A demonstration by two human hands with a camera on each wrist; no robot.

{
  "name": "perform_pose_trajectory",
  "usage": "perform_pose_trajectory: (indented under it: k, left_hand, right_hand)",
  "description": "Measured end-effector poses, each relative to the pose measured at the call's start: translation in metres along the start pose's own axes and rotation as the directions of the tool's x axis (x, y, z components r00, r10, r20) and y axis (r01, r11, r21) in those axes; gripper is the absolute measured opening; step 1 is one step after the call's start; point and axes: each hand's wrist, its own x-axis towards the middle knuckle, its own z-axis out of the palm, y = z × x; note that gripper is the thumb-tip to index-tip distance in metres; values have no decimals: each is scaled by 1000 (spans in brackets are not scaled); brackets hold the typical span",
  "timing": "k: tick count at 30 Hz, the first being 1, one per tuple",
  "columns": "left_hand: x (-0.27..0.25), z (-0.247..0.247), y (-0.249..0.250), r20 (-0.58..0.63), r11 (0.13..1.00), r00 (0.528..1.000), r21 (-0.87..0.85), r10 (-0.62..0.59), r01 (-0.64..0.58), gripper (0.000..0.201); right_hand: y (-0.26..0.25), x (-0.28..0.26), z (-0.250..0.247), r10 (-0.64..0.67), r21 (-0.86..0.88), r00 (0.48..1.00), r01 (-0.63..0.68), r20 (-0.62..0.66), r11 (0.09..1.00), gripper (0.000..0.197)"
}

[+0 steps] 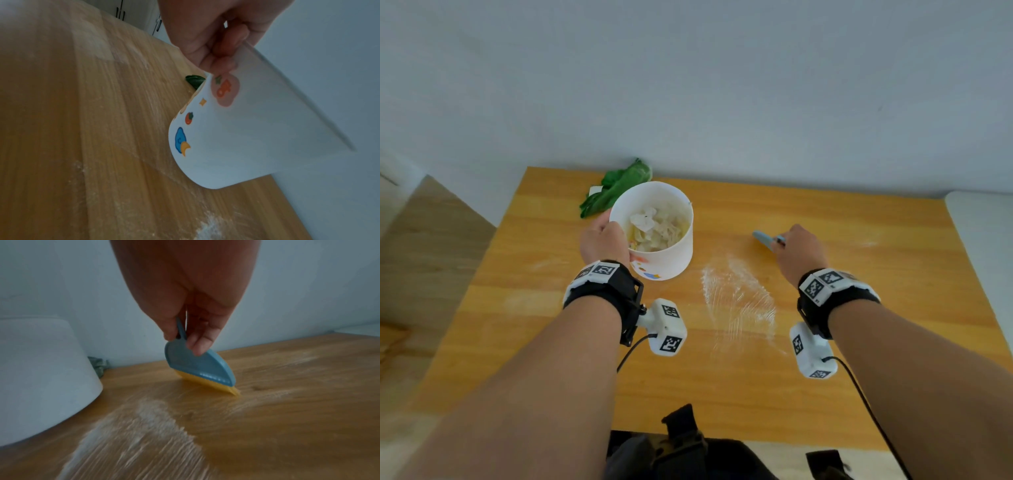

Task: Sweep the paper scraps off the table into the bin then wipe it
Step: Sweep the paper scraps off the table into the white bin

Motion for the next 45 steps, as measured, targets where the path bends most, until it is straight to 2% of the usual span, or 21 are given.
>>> perform_pose_trajectory:
  k: [4,7,9,14,17,19,23,29,34,36,39,43,45]
  left_hand:
    - [3,-10,-4,-24,1000,999,2,-21,21,52]
    - [3,-14,-1,-18,1000,1000,-8,-18,18,51]
    - [4,-16,2,-24,1000,1000,-22,-13,13,52]
    - [8,-26,3,-36,999,999,-38,-33,31,49]
    - [10,-36,-3,-48,999,998,-17,-36,35,49]
    - [11,-42,-6,-51,999,998,-18,-47,46,51]
    - [13,-46,-11,-54,998,997,-7,-58,58,46]
    - [17,-41,-14,-54,997,995,9,-82,82,52]
    - [12,-36,-10,-12,995,996,35,-91,91,54]
    - [8,-34,-9,8,995,996,35,-91,90,54]
    - [3,-34,-7,28,997,997,33,-73,72,51]
    - [-4,-39,-10,62,998,997,44,-48,46,52]
    - [-8,-43,-13,68,998,997,40,-42,39,52]
  right_hand:
    - [-16,-11,21,-124,33,985,121,119,992,19]
    - [-27,-17,18,-185,-4,962,190,200,982,22]
    - [-30,-14,9,-219,9,963,220,155,975,26]
    - [-33,5,-4,-227,-18,969,227,-101,974,25]
    - [-36,20,9,-239,-83,965,231,-104,969,28]
    - [-41,23,20,-230,-116,971,222,-59,968,29]
    - [-52,21,37,-323,-196,939,341,118,920,34]
    - [-53,0,31,-409,-217,832,508,374,834,29]
    - [-51,-21,27,-316,-180,816,447,484,876,27]
    - [-53,-26,14,-350,-150,828,451,438,880,26]
    - [-51,-23,-5,-398,-152,884,441,246,885,26]
    - [-31,-19,-2,-299,-278,952,305,67,911,39]
    - [-25,-22,11,-234,-310,969,245,74,919,47]
